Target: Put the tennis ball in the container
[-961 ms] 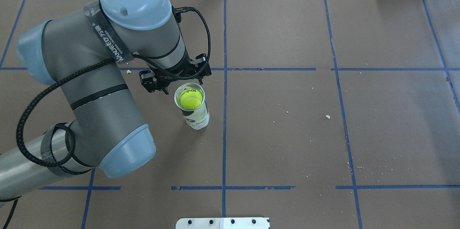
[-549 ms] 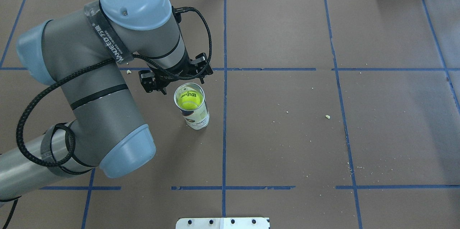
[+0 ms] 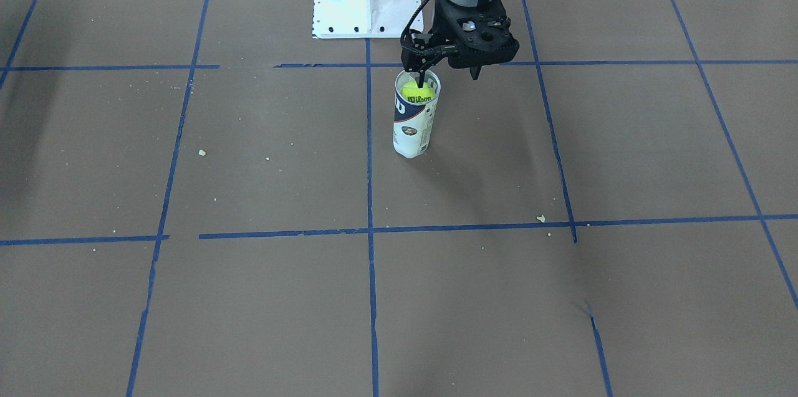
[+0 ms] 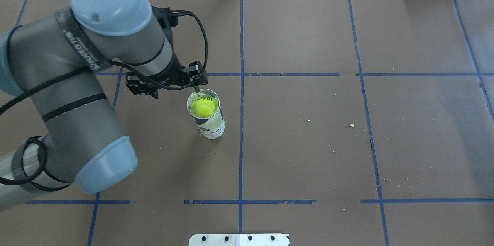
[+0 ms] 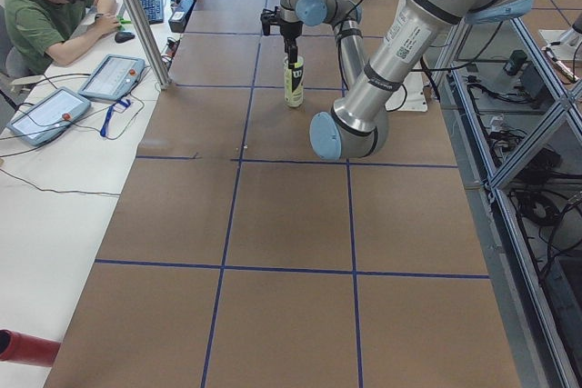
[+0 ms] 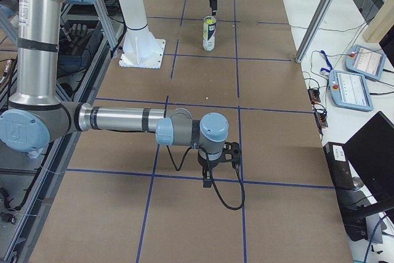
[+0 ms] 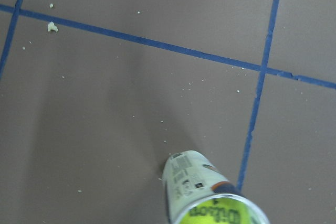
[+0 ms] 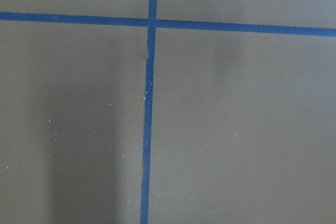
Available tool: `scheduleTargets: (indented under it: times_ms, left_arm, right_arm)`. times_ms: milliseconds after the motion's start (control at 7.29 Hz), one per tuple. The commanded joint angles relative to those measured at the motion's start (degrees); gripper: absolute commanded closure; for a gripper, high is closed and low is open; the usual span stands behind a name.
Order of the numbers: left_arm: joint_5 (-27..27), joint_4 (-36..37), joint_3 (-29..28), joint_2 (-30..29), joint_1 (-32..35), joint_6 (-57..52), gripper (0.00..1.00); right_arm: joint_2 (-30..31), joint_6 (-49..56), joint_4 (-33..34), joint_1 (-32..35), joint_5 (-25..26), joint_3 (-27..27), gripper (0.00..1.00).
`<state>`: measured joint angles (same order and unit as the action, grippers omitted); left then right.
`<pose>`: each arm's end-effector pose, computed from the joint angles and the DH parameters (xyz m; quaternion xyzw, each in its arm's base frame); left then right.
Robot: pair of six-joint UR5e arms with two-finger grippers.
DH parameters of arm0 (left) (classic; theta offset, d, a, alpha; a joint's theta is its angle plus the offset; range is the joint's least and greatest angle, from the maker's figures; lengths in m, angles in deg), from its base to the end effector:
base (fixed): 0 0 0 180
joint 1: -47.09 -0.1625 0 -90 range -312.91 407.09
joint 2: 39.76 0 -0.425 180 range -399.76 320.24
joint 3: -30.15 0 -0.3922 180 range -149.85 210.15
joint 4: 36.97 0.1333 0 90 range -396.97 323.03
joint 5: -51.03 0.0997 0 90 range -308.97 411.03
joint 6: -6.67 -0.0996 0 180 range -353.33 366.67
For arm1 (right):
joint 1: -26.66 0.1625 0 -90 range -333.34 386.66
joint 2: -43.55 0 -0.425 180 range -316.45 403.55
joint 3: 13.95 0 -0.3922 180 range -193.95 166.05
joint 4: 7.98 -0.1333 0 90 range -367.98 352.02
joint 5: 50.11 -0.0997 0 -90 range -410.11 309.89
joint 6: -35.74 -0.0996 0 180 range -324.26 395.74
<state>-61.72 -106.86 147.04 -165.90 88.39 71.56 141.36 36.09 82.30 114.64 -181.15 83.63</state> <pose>0.3612 -0.4435 0.1555 0.0428 0.4006 -0.0570 0.9135 0.0526 -0.4356 0.6611 -0.0093 -0.3504 -0.0178 0.9364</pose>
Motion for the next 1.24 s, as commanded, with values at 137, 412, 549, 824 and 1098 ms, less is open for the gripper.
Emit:
scheduleTargets:
  times_ms: [137,412,549,824,1098]
  left_arm:
    - [-5.94,-4.36,1.06,12.99,14.63,-26.12,0.01]
    - [-12.55,-6.56,-4.44,17.85,27.55,-46.86,0.01]
    - [-13.8,-6.66,-7.78,19.17,32.31,-54.96,0.01]
    - [-14.95,-9.7,-14.11,23.11,39.27,-65.37,0.01]
    - [-20.2,-23.72,-21.23,33.54,44.9,-69.71,0.0]
  right_arm:
    - [0.01,0.0,-0.02,0.0,0.0,-0.02,0.0]
    - [0.01,0.0,-0.02,0.0,0.0,-0.02,0.0]
    - [-0.07,0.0,-0.02,0.0,0.0,-0.02,0.0]
    - [0.01,0.0,-0.02,0.0,0.0,-0.02,0.0]
    - [0.01,0.0,-0.02,0.0,0.0,-0.02,0.0]
